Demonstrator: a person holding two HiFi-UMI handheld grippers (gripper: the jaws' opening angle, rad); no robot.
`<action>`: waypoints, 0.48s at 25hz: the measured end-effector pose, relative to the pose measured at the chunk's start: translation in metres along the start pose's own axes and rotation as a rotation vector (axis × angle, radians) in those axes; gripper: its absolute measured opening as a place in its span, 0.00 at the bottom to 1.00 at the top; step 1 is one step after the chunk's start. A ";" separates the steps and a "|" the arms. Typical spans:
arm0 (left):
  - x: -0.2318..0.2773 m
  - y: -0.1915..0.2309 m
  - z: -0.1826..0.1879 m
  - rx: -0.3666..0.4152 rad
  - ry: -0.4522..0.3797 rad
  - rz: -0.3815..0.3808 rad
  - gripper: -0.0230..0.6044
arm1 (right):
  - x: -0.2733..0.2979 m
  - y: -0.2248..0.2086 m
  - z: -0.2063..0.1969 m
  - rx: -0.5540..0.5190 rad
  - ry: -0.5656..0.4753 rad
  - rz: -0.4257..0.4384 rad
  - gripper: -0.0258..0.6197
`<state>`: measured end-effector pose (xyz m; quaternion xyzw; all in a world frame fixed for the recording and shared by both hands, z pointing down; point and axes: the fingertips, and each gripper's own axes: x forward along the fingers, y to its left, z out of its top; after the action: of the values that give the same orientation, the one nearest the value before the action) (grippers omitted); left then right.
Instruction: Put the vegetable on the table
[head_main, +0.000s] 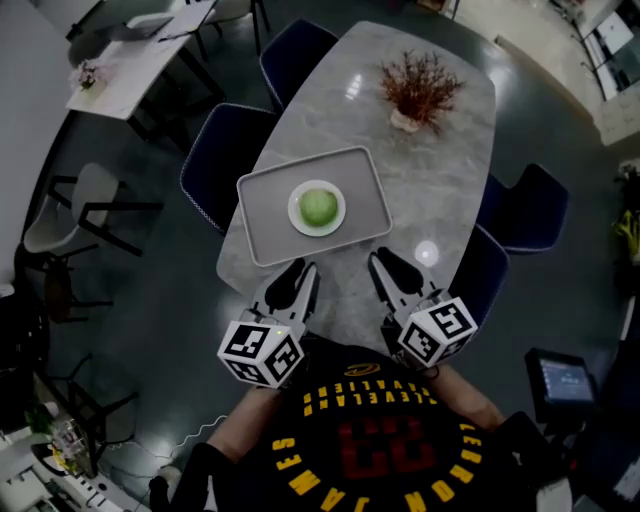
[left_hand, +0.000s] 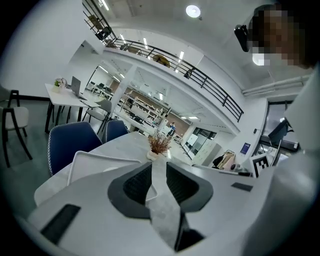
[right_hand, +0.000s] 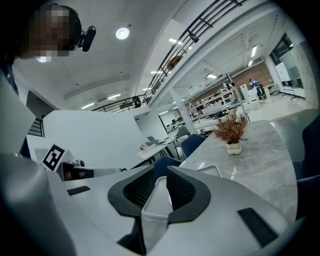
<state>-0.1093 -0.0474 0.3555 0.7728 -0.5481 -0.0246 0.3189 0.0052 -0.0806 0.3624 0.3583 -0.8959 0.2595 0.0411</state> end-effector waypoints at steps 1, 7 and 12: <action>0.007 0.008 0.002 -0.010 0.017 -0.007 0.16 | 0.006 -0.008 0.000 0.007 0.003 -0.030 0.15; 0.046 0.065 0.010 -0.023 0.082 -0.009 0.16 | 0.046 -0.042 -0.015 0.054 0.065 -0.139 0.15; 0.075 0.106 0.003 -0.014 0.155 0.021 0.16 | 0.067 -0.069 -0.039 0.087 0.143 -0.196 0.15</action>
<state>-0.1688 -0.1343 0.4319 0.7644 -0.5296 0.0346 0.3660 -0.0032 -0.1447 0.4430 0.4260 -0.8394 0.3177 0.1143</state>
